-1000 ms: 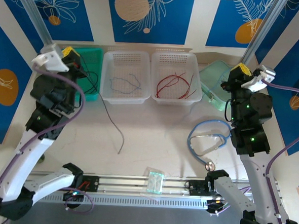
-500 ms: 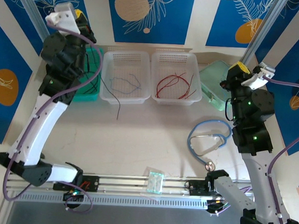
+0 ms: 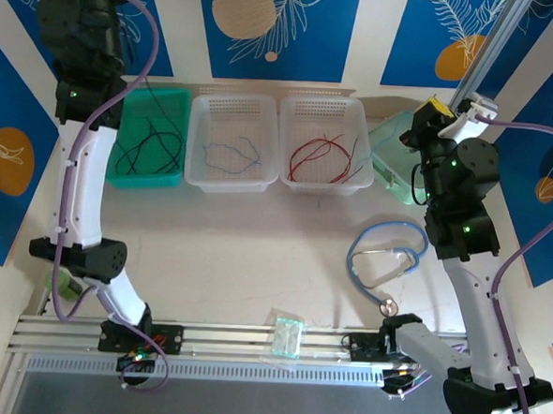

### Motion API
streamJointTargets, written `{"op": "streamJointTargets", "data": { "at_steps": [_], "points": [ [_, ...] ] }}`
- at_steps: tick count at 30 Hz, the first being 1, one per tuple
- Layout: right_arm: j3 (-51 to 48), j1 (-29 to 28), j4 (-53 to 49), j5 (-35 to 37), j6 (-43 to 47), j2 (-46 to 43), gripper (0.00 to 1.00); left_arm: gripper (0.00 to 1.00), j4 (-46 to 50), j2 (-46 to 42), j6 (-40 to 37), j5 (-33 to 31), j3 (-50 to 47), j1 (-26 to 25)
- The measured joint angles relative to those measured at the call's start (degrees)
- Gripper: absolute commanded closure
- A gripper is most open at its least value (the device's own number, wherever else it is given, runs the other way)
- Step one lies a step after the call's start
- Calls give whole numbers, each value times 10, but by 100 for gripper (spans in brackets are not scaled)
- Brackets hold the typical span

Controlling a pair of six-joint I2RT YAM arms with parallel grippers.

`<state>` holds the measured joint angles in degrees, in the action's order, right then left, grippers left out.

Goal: Untangle the cables

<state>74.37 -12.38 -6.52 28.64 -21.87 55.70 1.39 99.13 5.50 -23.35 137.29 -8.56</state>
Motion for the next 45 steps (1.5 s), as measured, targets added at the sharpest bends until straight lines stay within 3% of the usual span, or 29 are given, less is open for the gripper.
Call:
{"op": "streamJointTargets", "data": {
  "at_steps": [5,11,18,24,28,36,45],
  "points": [
    [37,0,-1,5,10,24,100,100,1,40,13,7,68,39],
    [64,-1,-2,4,15,54,100,100,3,52,5,9,66,63],
    [78,-21,-4,3,34,72,100,100,-14,-11,26,16,-189,88],
    [77,-27,-4,3,45,67,100,100,14,7,59,36,-348,92],
    [57,-32,0,5,44,50,100,100,79,76,90,60,-336,97],
    [40,-42,-1,9,50,41,100,100,157,191,203,215,-323,128],
    [40,-42,-2,8,60,41,100,100,211,238,262,229,-290,142]
  ]
}}
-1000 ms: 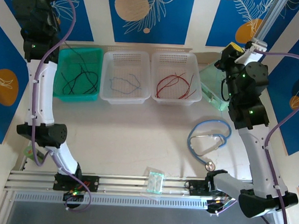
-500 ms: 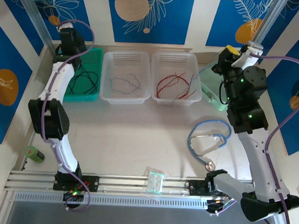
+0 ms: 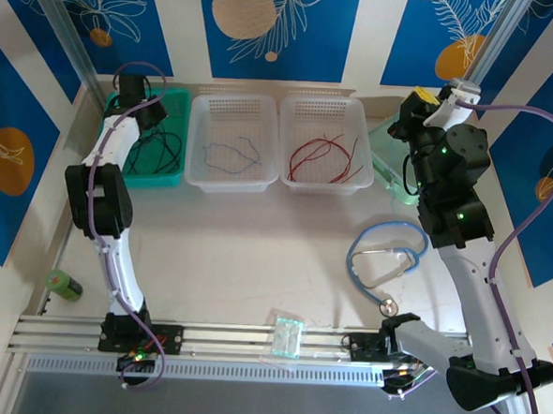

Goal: Untangle the cables

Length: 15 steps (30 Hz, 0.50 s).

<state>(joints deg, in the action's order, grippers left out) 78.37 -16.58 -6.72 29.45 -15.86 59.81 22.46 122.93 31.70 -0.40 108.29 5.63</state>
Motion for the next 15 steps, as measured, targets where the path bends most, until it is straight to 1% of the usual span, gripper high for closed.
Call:
{"op": "streamJointTargets", "data": {
  "at_steps": [4,7,13,14,15],
  "points": [
    [1,-4,-3,-8,5,0,100,100,31,42,10,5,13,8],
    [12,-11,-6,-12,9,4,100,100,56,71,21,20,14,12],
    [23,-29,-4,-15,20,8,100,100,76,129,62,93,41,22],
    [23,-33,-4,-15,23,8,100,96,79,137,68,108,49,24],
    [23,-37,-4,-14,25,8,100,88,81,142,71,120,55,26]
  ]
}}
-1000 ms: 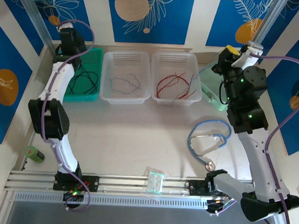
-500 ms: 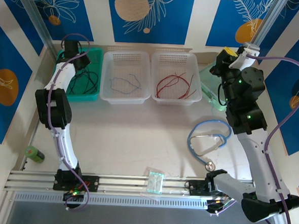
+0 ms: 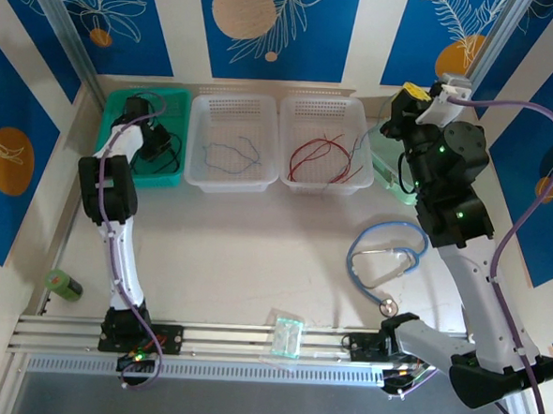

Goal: Untangle the cables

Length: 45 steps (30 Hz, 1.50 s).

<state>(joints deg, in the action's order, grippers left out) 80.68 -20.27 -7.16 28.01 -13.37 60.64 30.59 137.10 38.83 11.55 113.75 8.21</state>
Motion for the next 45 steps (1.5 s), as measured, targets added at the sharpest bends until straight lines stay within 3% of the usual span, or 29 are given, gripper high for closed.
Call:
{"op": "streamJointTargets", "data": {
  "at_steps": [2,5,10,22,27,35,41,45],
  "points": [
    [0,-12,0,0,6,0,100,69,2,0,10,17,3,3],
    [0,-28,1,0,12,0,100,47,-11,-21,14,17,-18,3],
    [0,-48,10,0,21,2,100,28,-11,-97,13,-3,-67,3],
    [96,-88,74,-63,30,95,100,25,-75,-380,-18,-28,-256,-2],
    [160,-96,128,-101,21,164,100,25,-81,-499,-25,-32,-323,-40],
    [322,-110,189,-187,-7,375,100,24,-112,-616,0,-61,-466,-213],
    [478,-131,188,-226,-19,570,100,23,-111,-646,17,-90,-540,-249],
    [606,-145,114,-240,-20,702,100,22,-108,-699,32,-105,-581,-255]
  ]
}}
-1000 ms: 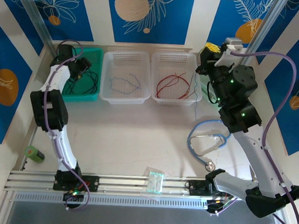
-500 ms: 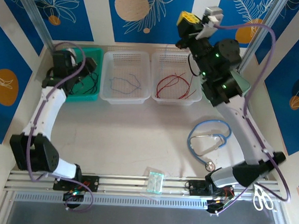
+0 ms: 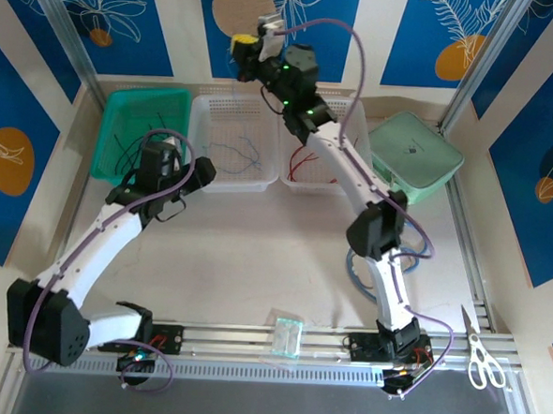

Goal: Untangle the cables

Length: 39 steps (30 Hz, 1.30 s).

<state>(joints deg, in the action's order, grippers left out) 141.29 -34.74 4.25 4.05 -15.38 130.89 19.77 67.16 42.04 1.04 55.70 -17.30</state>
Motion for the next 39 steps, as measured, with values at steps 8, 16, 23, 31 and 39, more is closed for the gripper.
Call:
{"op": "streamJointTargets", "data": {
  "at_steps": [8,16,23,31,39],
  "points": [
    [56,-28,-193,52,-12,112,100,22,13,-96,30,-16,-59,-6],
    [-39,-53,-289,101,-35,132,100,21,37,-123,25,-29,-68,-6],
    [-31,-45,-360,107,-46,165,94,21,38,-121,25,-26,-71,-6],
    [-22,-29,-376,86,-43,159,28,20,45,-120,15,-26,-72,-6],
    [-35,-29,-373,84,23,73,6,0,54,-123,-7,-26,-72,-6]
  ]
}}
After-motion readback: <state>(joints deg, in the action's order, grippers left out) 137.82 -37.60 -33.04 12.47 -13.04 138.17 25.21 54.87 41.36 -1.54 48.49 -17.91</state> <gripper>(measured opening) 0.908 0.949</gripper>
